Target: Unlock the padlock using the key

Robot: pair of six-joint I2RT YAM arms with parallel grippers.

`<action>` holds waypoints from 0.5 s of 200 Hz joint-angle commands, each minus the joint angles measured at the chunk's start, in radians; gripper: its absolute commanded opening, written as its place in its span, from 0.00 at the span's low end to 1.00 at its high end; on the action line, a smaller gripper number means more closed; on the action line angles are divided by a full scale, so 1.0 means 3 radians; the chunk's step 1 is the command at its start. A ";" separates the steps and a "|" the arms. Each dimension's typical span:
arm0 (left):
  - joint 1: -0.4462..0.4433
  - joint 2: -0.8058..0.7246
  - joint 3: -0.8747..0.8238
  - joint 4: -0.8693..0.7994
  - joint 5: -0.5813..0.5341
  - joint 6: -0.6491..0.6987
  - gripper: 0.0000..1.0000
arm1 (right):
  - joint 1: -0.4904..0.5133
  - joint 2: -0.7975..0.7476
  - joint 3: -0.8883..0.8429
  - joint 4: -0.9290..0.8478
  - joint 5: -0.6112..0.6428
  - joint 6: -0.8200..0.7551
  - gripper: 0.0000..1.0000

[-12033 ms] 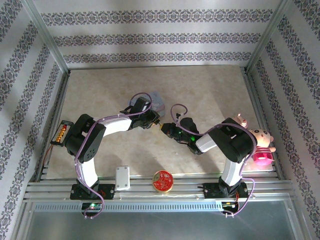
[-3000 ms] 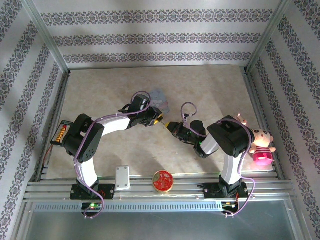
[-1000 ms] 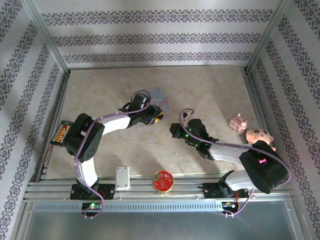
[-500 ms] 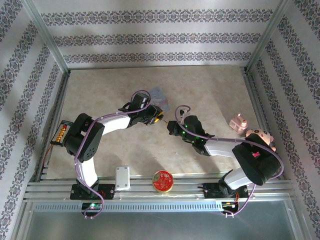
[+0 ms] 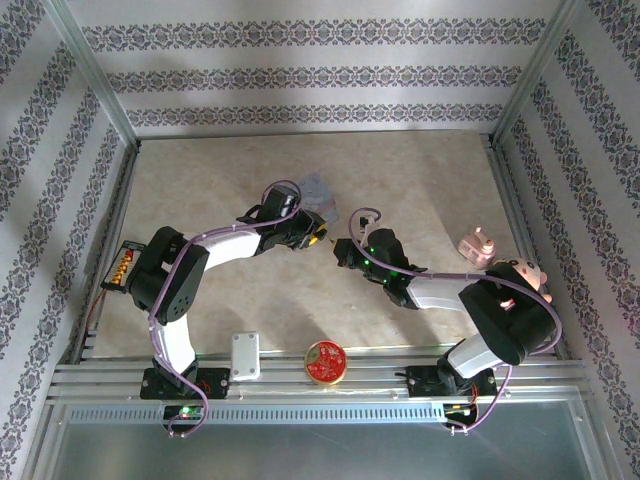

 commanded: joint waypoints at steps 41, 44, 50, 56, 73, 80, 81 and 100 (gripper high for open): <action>0.0032 0.0076 0.0010 -0.0004 0.0216 -0.0214 0.00 | -0.0039 0.0128 0.0094 0.0200 -0.0034 -0.0011 0.00; 0.0035 0.0073 0.0009 -0.0004 0.0216 -0.0215 0.00 | -0.0037 0.0134 0.0098 0.0205 -0.0034 -0.0008 0.00; 0.0035 0.0073 0.0010 -0.0004 0.0218 -0.0214 0.00 | -0.0041 0.0150 0.0099 0.0214 -0.0031 -0.0001 0.00; 0.0033 0.0075 0.0006 -0.0004 0.0227 -0.0215 0.00 | -0.0041 0.0165 0.0099 0.0225 -0.0034 0.0004 0.00; 0.0035 0.0073 -0.0001 -0.0004 0.0227 -0.0214 0.00 | -0.0046 0.0205 0.0099 0.0232 -0.0034 0.0022 0.00; 0.0034 0.0075 0.0002 -0.0004 0.0223 -0.0212 0.00 | -0.0054 0.0220 0.0103 0.0311 -0.0038 0.0033 0.00; 0.0035 0.0074 0.0004 -0.0004 0.0225 -0.0214 0.00 | -0.0052 0.0221 0.0103 0.0315 -0.0038 0.0032 0.00; 0.0035 0.0074 0.0001 -0.0004 0.0223 -0.0215 0.00 | -0.0056 0.0253 0.0119 0.0349 -0.0063 0.0045 0.00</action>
